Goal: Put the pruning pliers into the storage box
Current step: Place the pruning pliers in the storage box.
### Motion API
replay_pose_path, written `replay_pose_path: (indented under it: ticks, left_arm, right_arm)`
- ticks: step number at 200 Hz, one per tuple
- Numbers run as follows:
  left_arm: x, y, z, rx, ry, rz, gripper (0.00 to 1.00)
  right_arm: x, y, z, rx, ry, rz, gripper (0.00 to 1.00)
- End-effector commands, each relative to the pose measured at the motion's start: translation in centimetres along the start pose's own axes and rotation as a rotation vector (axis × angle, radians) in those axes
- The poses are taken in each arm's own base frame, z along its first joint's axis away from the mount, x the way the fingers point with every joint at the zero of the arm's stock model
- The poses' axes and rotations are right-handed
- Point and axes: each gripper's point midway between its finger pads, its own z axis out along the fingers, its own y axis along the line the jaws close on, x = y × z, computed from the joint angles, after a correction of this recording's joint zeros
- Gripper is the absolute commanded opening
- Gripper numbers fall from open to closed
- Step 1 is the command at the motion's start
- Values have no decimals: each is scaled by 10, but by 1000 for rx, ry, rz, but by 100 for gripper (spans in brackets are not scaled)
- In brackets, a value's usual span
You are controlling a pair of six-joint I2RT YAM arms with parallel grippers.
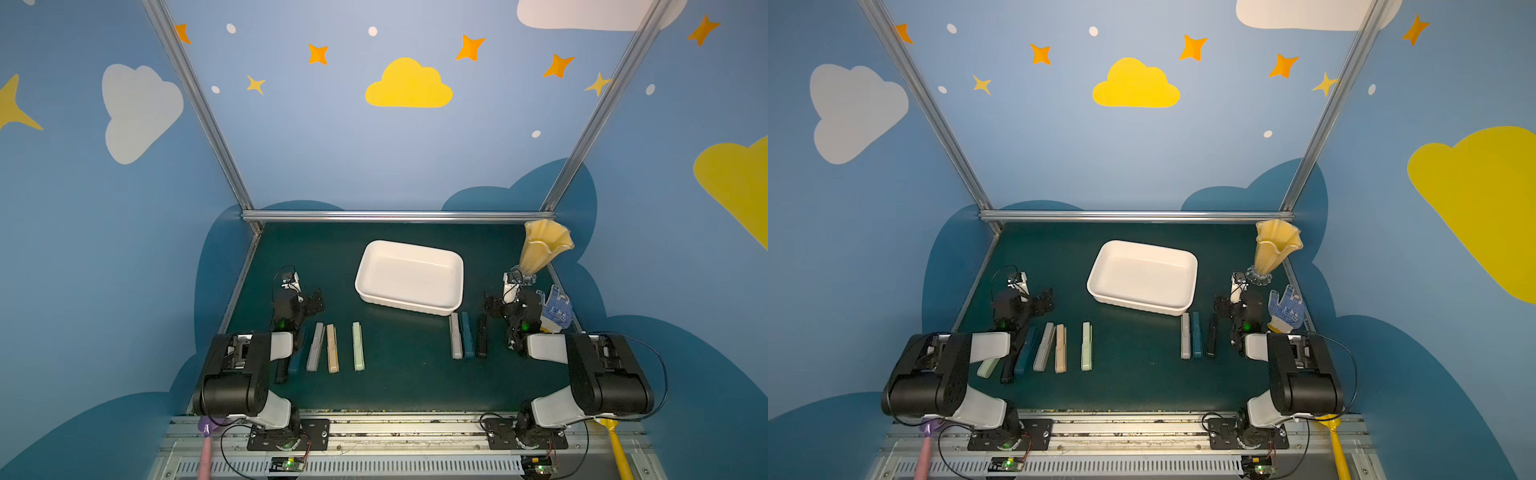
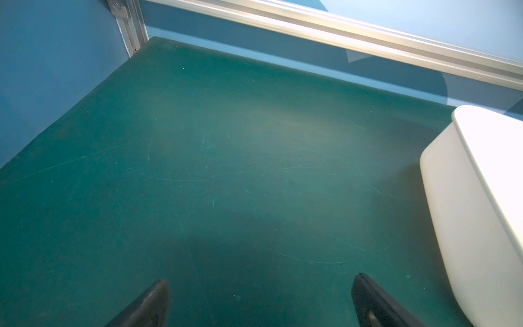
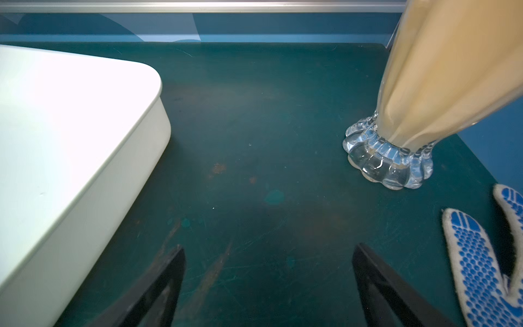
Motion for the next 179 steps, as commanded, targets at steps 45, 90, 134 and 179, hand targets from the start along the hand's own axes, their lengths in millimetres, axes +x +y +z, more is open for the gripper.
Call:
replay_pose_path:
  ticks: [45,90,134,179]
  left_arm:
    - [-7,-1,3,8,-18,-8,100]
    - [-7,-2,3,9,-19,-8,100]
    - [-8,-1,4,6,-17,-8,100]
    - [-7,-2,4,8,-15,-7,100]
  right_arm:
    - [-11,0,3,-8,-28,11,90]
    - [-11,0,3,-8,-29,10,90]
    - [-11,0,3,-8,-26,15,90]
    - [-10,-1,3,-13,-24,22,90]
